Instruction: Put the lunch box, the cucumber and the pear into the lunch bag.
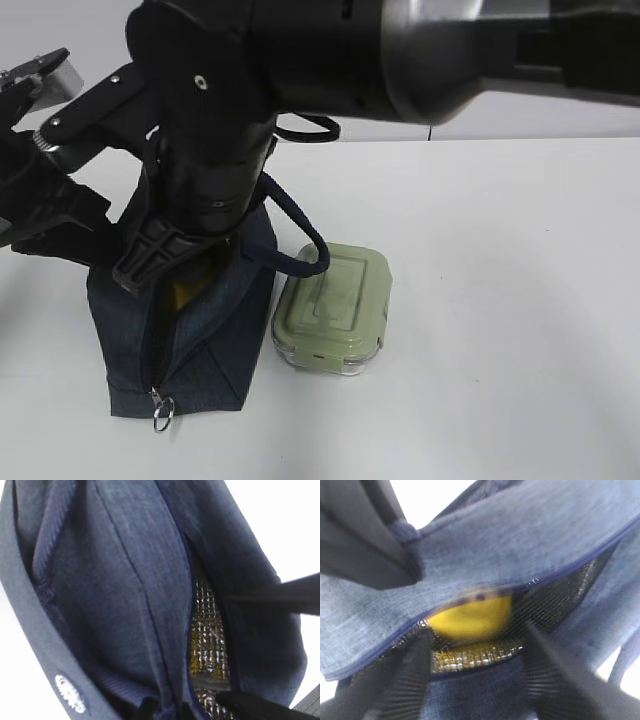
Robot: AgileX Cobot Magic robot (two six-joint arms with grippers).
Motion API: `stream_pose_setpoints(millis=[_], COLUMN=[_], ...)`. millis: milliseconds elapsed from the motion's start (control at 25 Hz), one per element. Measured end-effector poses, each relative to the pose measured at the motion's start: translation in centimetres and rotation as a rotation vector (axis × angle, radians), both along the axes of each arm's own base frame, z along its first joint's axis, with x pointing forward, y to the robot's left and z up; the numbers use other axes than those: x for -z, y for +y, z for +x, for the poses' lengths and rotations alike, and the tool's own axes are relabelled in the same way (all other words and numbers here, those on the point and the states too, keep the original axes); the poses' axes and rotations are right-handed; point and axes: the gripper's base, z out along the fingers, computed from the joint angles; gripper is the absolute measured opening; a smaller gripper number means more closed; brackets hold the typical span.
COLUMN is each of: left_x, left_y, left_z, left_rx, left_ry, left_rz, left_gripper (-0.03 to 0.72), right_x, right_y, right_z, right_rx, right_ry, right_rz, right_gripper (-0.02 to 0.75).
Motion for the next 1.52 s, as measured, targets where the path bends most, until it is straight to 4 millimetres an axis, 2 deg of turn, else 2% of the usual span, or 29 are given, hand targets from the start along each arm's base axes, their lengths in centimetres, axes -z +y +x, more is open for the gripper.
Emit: stream_pose_setpoints(millis=[280,440,600,720,800,920,1040,1160,1320,1520], left_x=[0.0,0.0,0.0,0.0,0.0,0.0,0.0,0.0,0.0,0.0], left_y=[0.0,0.0,0.0,0.0,0.0,0.0,0.0,0.0,0.0,0.1], left_z=[0.0,0.0,0.0,0.0,0.0,0.0,0.0,0.0,0.0,0.0], left_rx=[0.000,0.000,0.000,0.000,0.000,0.000,0.000,0.001,0.003,0.003], left_ry=[0.000,0.000,0.000,0.000,0.000,0.000,0.000,0.000,-0.001,-0.001], left_rz=[0.000,0.000,0.000,0.000,0.000,0.000,0.000,0.002,0.007,0.008], left_gripper=[0.021,0.021,0.021,0.021,0.021,0.021,0.021,0.021,0.021,0.021], right_x=[-0.5,-2.5,-5.6,-5.8,-4.6,-1.5,1.7,4.1,6.0,7.6], right_y=[-0.4,-1.6,-4.1,-7.1,-9.6,-14.1,-17.9,-20.5,-21.8,-21.3], right_z=[0.2,0.4,1.1,2.5,3.8,5.4,5.9,5.8,5.3,5.3], right_rx=[0.033,0.060,0.123,0.218,0.304,0.414,0.497,0.571,0.627,0.670], right_ry=[-0.002,-0.025,-0.041,0.010,0.079,0.235,0.380,0.468,0.533,0.605], right_rz=[0.023,0.065,0.147,0.196,0.214,0.254,0.326,0.418,0.555,0.732], right_gripper=[0.524,0.526,0.527,0.527,0.527,0.525,0.506,0.496,0.494,0.494])
